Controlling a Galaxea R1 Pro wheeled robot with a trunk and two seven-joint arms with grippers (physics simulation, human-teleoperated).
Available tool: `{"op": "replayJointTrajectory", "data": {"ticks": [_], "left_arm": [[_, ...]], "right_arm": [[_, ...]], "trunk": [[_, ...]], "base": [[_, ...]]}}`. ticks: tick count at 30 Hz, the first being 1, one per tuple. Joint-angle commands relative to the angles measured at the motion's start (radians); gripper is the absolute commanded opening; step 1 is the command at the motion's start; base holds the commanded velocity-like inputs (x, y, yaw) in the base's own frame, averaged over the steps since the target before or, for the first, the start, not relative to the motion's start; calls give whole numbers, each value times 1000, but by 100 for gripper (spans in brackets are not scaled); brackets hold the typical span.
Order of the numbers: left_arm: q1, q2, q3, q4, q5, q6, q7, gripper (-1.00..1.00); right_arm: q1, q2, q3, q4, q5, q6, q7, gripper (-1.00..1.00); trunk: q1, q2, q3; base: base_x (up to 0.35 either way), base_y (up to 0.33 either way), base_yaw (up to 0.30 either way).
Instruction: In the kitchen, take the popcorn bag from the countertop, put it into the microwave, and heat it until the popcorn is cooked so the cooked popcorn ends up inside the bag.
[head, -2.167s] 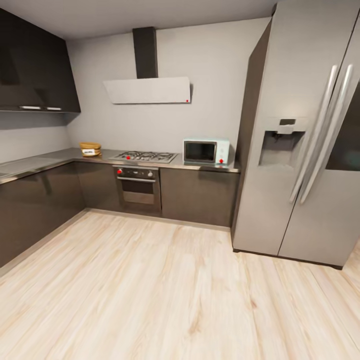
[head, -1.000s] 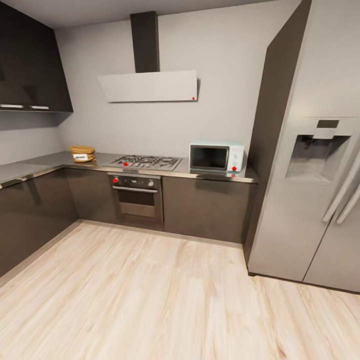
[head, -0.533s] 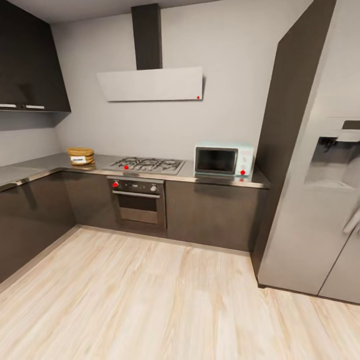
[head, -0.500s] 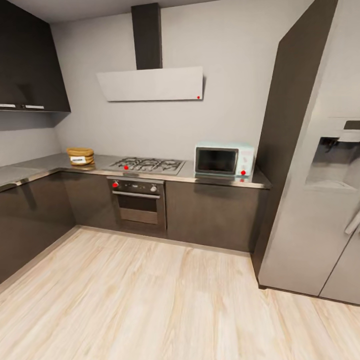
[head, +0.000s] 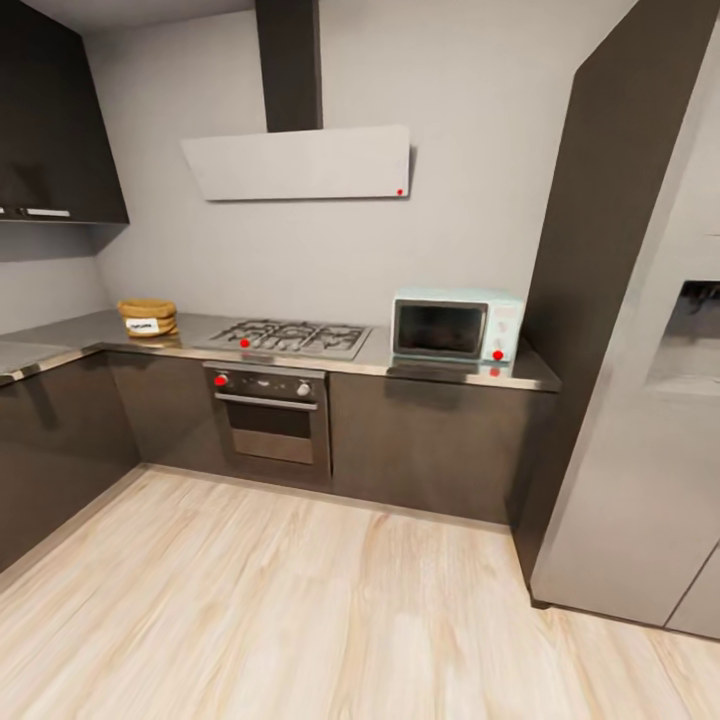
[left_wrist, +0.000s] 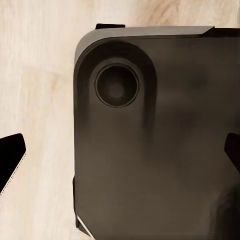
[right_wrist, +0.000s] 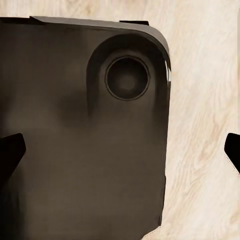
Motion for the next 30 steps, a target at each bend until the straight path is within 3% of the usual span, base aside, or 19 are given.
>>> {"op": "replayJointTrajectory", "data": {"ticks": [1, 30], "left_arm": [[0, 0, 1, 0, 3, -3, 1, 100], [0, 2, 1, 0, 3, -8, 2, 100]], "right_arm": [[0, 0, 0, 1, 0, -4, 1, 100], [0, 0, -2, 1, -11, -16, -1, 100]], "trunk": [[1, 0, -1], [1, 0, -1]], "base": [[321, 0, 0], [321, 0, 0]]}}
